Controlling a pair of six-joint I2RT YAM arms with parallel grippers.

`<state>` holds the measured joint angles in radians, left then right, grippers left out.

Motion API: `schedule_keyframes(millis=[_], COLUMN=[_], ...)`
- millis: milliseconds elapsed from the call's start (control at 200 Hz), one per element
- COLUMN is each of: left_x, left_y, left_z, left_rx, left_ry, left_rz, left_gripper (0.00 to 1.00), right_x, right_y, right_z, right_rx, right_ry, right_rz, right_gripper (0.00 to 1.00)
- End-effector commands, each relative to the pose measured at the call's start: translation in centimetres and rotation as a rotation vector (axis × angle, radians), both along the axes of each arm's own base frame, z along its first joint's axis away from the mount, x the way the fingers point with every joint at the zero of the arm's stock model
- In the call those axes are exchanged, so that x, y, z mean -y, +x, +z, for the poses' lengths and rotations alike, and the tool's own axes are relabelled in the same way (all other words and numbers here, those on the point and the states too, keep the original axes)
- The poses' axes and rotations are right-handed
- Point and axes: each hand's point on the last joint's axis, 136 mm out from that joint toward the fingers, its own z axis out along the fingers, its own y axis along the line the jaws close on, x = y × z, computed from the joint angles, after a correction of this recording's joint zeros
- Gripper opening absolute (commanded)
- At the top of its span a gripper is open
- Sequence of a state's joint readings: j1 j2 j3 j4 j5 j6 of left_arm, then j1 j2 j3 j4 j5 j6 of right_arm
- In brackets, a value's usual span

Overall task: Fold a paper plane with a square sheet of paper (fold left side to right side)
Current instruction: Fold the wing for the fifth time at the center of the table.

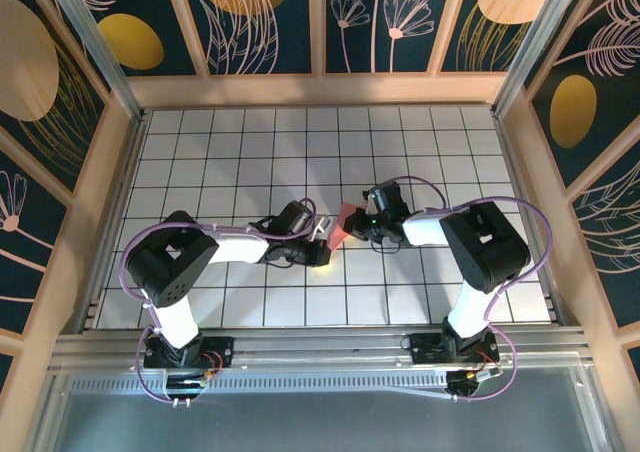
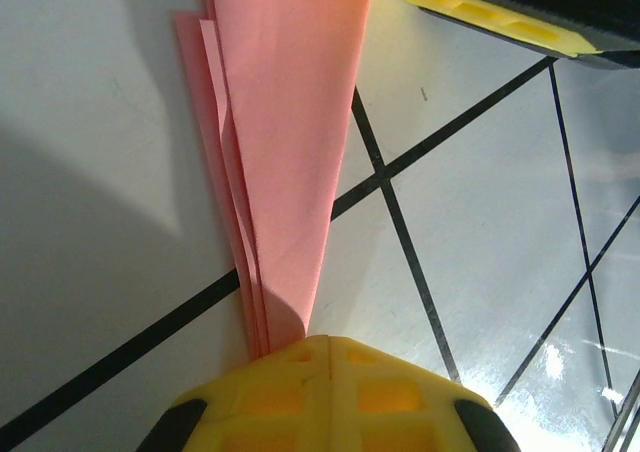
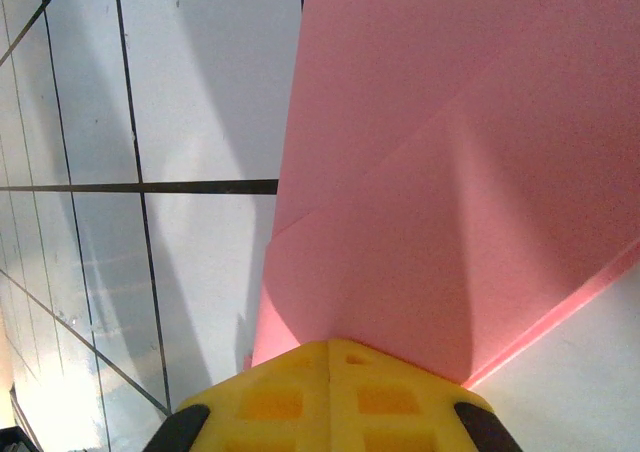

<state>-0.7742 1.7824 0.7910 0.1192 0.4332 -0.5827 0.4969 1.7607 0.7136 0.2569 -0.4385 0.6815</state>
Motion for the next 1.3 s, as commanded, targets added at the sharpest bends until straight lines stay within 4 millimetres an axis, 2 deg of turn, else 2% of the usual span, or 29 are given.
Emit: schedule_keyframes(millis=[0,455,706,721,836,1001,1191,1296], left_x=[-5.7,-6.5,-7.6,-7.5,-7.3,-6.7,-6.5,-6.9], left_y=[-4.9,-5.4,-5.3,-5.0,-4.6,-3.4,-0.8,1.4], left_z=[-4.8,-4.8,-4.4,-3.8,-2.4,0.9,4.8,6.9], left_rx=[-0.191,-0.187,-0.158,-0.140,-0.115,-0.070,0.013,0.094], left_ry=[0.244,0.263,0.299,0.286,0.257,0.152,0.029,-0.005], left_rz=[0.000,0.002,0.027,0.030,0.041,0.060,0.135,0.227], left_gripper=[0.00,0.00,0.00,0.00,0.00,0.00,0.00,0.01], right_x=[4.0,3.9,3.8,3.8,3.7,3.0,1.2,0.5], right_y=[-4.2,-4.1,-4.1,-4.1,-4.0,-3.5,-0.9,0.9], right_z=[-6.1,-6.1,-6.0,-6.0,-5.9,-4.9,-1.2,1.7], right_rx=[-0.205,-0.208,-0.207,-0.207,-0.204,-0.175,-0.049,0.039], right_ry=[-0.203,-0.201,-0.198,-0.197,-0.192,-0.158,-0.093,-0.099], right_rz=[-0.027,-0.026,-0.021,-0.022,-0.018,-0.008,0.029,0.049], right_gripper=[0.00,0.00,0.00,0.00,0.00,0.00,0.00,0.09])
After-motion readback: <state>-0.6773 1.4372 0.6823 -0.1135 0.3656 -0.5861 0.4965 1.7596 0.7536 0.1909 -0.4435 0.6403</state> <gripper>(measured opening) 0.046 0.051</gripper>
